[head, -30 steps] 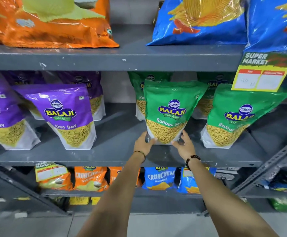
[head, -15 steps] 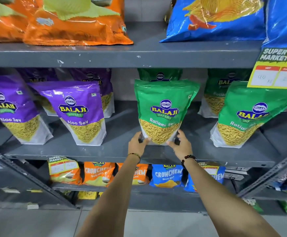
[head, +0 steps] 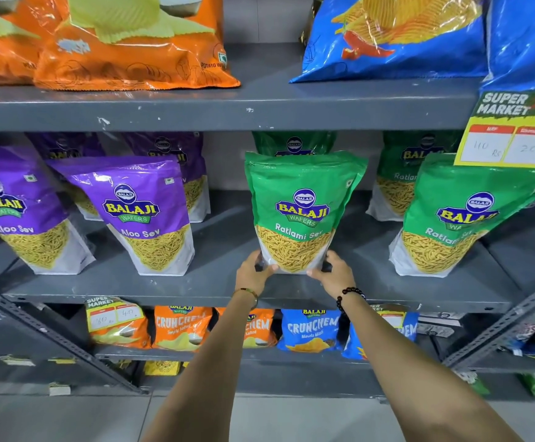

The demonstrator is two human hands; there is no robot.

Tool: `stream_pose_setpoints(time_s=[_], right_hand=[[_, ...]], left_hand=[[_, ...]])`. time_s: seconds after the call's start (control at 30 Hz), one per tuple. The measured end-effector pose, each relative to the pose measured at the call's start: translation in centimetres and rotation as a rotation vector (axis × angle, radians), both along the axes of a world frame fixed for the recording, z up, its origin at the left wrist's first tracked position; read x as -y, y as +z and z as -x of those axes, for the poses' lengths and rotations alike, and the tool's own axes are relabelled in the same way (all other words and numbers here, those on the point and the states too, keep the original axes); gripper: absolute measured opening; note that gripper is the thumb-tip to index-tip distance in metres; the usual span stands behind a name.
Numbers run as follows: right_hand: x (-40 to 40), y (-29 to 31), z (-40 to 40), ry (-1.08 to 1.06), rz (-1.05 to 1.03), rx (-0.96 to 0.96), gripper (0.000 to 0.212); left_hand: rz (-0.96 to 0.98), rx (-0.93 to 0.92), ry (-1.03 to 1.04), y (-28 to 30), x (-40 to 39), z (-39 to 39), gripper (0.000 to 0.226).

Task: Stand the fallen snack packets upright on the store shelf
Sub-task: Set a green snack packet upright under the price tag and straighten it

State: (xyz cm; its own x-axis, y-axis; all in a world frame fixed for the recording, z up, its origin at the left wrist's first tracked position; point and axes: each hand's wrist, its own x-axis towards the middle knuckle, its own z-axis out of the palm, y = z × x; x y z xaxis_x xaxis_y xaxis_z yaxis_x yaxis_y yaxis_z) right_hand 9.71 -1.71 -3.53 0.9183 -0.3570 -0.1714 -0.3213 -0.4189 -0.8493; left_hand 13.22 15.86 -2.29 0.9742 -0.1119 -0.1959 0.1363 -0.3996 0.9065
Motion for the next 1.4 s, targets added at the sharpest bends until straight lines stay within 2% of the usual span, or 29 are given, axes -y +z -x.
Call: stream_pose_setpoints(time_s=[0.2, 1.03, 1.23, 1.33, 1.4], right_hand=[[-0.1, 0.1, 0.1, 0.001, 0.004, 0.018, 0.044], [0.1, -0.1, 0.2, -0.006, -0.045, 0.037, 0.049], [0.8, -0.4, 1.5, -0.064, -0.016, 0.035, 0.073], [1.6, -0.8, 3.3, -0.061, 0.145, 0.030, 0.067], [2.5, -1.1, 4.8, -0.094, 0.263, 0.023, 0.061]], left_hand=[[-0.010, 0.002, 0.015, -0.1, -0.1, -0.1, 0.042], [-0.002, 0.025, 0.004, -0.3, -0.4, 0.2, 0.044], [-0.209, 0.053, -0.005, -2.0, -0.8, 1.0, 0.053], [-0.310, 0.114, 0.035, -3.2, -0.1, 3.3, 0.050], [-0.404, 0.212, -0.012, -3.9, 0.7, 4.8, 0.047]])
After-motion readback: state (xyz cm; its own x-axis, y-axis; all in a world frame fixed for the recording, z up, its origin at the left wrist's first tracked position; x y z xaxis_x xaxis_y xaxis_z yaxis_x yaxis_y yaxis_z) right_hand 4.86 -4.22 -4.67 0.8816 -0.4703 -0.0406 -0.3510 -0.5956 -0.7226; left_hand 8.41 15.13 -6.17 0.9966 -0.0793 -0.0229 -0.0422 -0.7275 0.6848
